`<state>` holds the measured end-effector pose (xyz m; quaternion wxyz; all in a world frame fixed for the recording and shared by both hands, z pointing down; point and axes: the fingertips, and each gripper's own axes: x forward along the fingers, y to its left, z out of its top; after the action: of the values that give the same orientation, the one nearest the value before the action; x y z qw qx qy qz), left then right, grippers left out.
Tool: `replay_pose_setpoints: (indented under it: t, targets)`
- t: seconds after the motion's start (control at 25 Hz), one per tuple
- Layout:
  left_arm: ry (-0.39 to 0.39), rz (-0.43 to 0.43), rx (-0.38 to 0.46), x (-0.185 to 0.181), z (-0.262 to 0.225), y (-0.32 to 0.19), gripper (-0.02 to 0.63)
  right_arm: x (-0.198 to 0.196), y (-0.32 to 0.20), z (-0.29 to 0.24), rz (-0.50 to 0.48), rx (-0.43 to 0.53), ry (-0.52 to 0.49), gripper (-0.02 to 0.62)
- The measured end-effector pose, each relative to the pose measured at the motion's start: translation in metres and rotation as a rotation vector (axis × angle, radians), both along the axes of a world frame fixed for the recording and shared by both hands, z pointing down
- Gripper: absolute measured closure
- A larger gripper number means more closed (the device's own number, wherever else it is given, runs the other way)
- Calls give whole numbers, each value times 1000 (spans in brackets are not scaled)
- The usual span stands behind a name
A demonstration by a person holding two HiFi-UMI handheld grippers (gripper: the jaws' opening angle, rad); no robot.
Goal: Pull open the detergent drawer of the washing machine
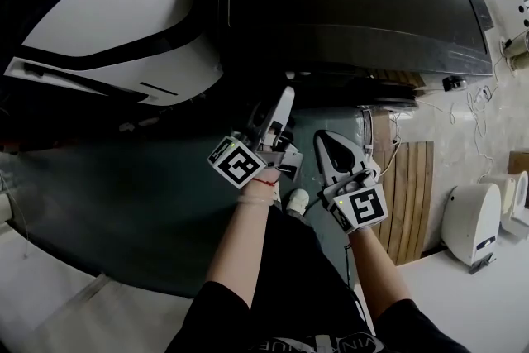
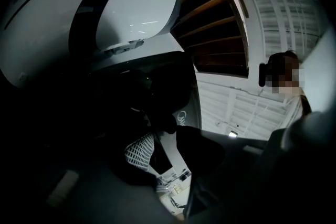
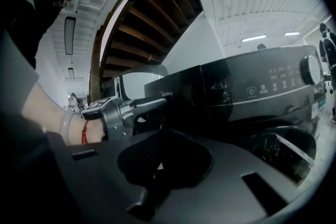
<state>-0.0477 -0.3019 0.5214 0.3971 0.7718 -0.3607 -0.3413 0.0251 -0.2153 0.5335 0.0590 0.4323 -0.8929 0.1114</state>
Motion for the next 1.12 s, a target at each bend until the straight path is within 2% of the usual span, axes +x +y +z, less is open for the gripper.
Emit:
replay_pose_setpoints:
  t: [0.2, 0.52, 1.12]
  targets:
    - [24, 2, 0, 0, 2, 16, 476, 1, 13, 0, -8, 1, -1, 583]
    - [17, 24, 7, 4, 4, 43, 482, -3, 26, -6, -23, 3, -9, 583]
    - [5, 40, 20, 7, 4, 63, 488, -2, 41, -8, -20, 15, -16, 583]
